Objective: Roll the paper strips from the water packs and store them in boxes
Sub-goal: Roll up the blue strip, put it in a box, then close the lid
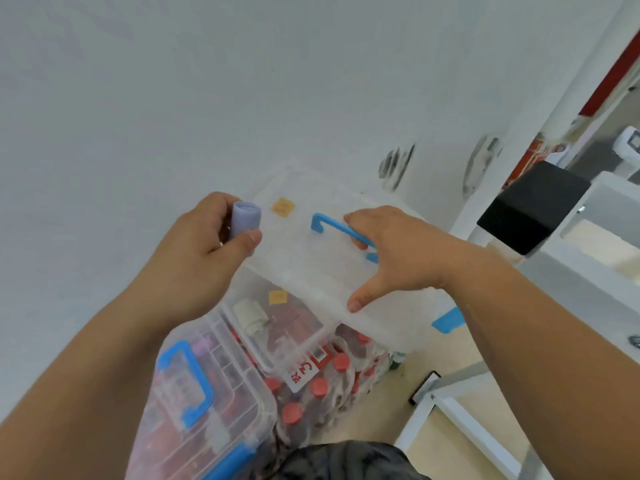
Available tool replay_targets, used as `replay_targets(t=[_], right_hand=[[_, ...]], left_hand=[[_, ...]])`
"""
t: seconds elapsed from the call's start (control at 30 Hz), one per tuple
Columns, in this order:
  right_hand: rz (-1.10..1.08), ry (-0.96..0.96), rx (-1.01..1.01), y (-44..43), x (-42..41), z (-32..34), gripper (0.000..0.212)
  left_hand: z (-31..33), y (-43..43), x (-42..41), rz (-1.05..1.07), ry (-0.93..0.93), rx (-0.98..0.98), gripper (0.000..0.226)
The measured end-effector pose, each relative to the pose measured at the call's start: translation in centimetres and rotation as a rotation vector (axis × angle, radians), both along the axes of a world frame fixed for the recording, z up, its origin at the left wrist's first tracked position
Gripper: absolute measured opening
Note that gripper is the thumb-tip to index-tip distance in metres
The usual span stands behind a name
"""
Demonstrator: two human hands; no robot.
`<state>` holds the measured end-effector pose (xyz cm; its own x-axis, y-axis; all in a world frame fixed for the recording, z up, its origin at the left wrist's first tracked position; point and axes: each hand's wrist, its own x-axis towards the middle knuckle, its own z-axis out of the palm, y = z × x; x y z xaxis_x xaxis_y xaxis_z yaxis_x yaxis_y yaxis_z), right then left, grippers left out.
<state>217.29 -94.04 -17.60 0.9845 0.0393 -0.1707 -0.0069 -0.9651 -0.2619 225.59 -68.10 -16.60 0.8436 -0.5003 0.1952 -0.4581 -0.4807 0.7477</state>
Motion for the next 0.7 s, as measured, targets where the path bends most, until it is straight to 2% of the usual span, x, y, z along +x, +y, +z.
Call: replay_targets(t=[0.17, 0.37, 0.57, 0.7], right_hand=[[0.050, 0.074, -0.021, 0.3, -0.1, 0.5, 0.083], [0.355, 0.175, -0.174, 3.6, 1.0, 0.8, 0.109], [0.706, 0.172, -0.326, 10.6, 4.6, 0.5, 0.094], [0.810, 0.183, -0.368, 13.2, 6.4, -1.3, 0.091]], left_hand=[[-0.5, 3.4, -1.7, 0.087, 0.036, 0.031, 0.005], [0.6, 4.4, -3.4, 0.124, 0.009, -0.007, 0.009], [0.2, 5.8, -3.1, 0.219, 0.040, 0.036, 0.008], [-1.5, 7.6, -2.7, 0.310, 0.109, 0.075, 0.008]])
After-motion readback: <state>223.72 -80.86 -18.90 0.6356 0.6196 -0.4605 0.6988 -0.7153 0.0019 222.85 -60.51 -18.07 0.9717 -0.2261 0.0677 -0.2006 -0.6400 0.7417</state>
